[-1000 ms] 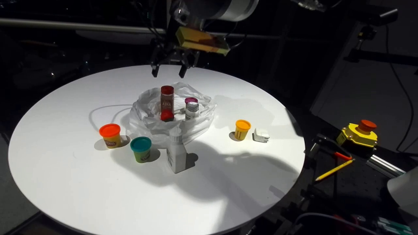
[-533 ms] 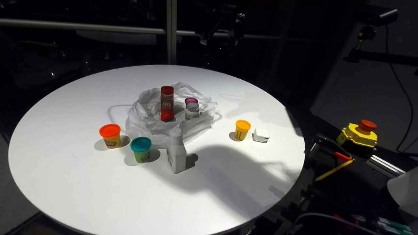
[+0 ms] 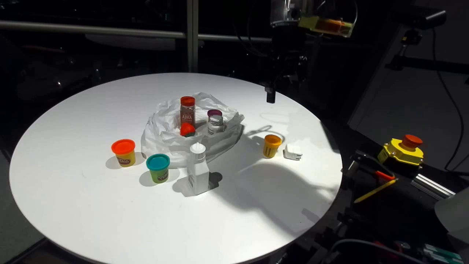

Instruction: Put the bottles on the table in the plastic bag

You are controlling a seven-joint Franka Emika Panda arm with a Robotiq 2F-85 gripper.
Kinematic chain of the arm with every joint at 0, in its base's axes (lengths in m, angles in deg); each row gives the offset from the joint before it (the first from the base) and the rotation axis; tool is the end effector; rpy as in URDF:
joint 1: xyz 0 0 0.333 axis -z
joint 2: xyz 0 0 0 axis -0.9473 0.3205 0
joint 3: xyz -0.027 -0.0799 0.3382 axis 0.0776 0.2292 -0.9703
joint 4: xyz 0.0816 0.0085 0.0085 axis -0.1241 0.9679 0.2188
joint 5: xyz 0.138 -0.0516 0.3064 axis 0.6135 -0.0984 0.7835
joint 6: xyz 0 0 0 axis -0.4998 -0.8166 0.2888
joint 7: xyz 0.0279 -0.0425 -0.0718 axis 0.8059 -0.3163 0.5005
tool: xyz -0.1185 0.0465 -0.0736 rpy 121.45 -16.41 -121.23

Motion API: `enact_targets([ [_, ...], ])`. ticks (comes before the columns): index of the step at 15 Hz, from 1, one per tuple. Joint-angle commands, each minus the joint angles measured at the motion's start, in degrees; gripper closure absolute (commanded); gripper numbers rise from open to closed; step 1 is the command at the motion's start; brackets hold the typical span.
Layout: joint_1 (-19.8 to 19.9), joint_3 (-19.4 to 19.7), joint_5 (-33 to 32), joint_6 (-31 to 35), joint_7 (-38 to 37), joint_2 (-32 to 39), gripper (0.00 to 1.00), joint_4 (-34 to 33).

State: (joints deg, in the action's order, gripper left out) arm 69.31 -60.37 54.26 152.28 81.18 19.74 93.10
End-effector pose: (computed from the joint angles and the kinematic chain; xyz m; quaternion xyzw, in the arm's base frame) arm 0.4406 -0.0118 0.3023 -0.9850 0.1293 0.1112 0.0271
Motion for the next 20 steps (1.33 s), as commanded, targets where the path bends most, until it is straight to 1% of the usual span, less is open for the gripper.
enact_targets([
  [1,1.6,-1.6,3.8,10.4,4.6,-0.3,0.0,7.4],
  [4,1.7,-2.7,6.6,20.0,9.1,0.8,0.0,11.5],
  [7,1.9,-4.1,7.8,26.1,11.7,2.3,0.0,13.4],
  [8,1.8,-4.3,7.1,27.9,11.6,2.9,0.0,13.8],
  [13,1.2,-4.5,3.3,33.9,9.5,7.8,0.0,13.8],
  [16,0.3,-3.0,-1.0,36.6,7.5,10.4,0.0,13.3],
  [20,0.0,-1.8,-4.0,39.4,6.5,13.1,0.0,12.2],
])
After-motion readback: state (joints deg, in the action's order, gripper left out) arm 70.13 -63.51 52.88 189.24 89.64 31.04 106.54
